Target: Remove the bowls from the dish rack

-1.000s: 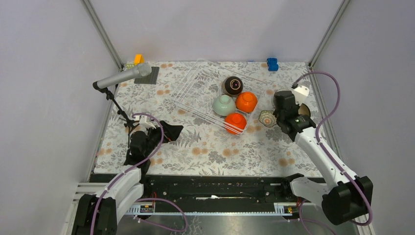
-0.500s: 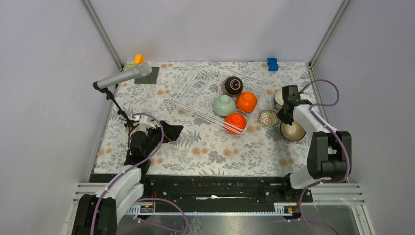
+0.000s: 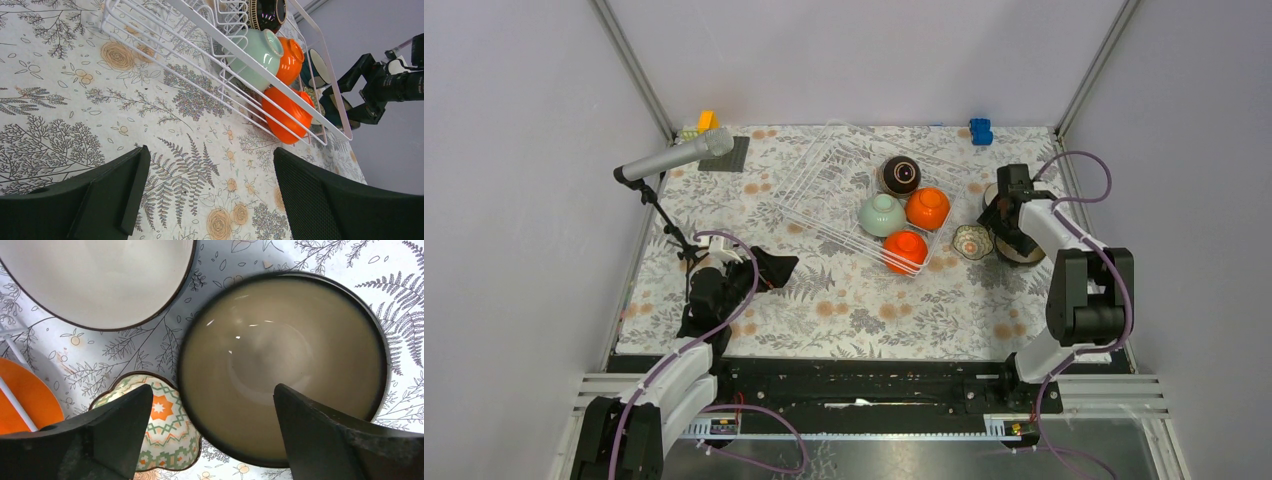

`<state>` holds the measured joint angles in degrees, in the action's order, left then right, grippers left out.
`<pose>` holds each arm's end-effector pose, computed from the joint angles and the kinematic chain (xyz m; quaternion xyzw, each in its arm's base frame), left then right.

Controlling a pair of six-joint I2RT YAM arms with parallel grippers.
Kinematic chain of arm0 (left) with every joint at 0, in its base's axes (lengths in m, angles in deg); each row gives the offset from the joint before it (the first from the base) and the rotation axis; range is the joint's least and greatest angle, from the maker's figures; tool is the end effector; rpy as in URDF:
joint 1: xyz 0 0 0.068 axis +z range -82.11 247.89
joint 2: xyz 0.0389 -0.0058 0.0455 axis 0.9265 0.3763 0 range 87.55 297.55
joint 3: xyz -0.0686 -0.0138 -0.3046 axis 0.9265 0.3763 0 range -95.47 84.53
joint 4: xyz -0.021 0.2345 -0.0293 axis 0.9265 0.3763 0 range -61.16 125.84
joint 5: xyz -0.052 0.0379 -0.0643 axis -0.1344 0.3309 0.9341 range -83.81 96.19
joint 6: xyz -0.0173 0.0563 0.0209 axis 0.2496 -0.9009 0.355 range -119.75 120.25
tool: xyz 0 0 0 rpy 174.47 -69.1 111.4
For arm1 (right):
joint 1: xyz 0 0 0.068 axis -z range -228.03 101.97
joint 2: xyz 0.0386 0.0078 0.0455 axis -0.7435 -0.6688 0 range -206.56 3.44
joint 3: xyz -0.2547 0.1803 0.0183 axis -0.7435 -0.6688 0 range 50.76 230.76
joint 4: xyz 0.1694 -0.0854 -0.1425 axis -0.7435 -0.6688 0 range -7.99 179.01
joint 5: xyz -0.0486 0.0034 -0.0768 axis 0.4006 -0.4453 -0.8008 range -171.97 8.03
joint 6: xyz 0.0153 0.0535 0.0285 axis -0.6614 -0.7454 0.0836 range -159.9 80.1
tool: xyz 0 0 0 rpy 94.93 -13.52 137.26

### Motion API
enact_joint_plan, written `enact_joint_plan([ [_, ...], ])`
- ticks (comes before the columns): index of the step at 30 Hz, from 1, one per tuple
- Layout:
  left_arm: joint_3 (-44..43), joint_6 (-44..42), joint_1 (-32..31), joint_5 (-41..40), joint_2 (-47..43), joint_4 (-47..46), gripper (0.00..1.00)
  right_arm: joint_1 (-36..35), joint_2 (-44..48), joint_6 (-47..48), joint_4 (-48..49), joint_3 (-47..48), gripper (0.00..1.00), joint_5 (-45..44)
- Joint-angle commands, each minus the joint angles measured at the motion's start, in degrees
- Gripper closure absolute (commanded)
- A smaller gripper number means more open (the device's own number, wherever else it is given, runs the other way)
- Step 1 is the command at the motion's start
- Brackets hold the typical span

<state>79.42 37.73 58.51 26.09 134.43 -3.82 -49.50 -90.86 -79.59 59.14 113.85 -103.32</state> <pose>0.1279 -0.0376 0.2162 -0.0732 0.7544 -0.3747 0.5340 0.3189 -0.0090 0.2518 0.3551 0.8840 -0.0816 0.2928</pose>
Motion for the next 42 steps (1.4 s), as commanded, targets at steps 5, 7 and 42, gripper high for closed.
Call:
enact_joint_plan([
  [5, 0.1, 0.0, 0.0, 0.4, -1.2, -2.2, 0.01, 0.2, 9.3, 3.6, 3.2, -1.9, 0.0, -1.5],
  [7, 0.1, 0.1, -0.1, 0.6, -1.2, -2.3, 0.01, 0.2, 12.8, 6.0, 4.1, -2.0, 0.0, 0.7],
  [42, 0.0, 0.3, 0.0, 2.2, 0.3, -4.1, 0.01, -28.3, 4.4, 25.5, 5.9, 4.8, 0.1, 19.0],
])
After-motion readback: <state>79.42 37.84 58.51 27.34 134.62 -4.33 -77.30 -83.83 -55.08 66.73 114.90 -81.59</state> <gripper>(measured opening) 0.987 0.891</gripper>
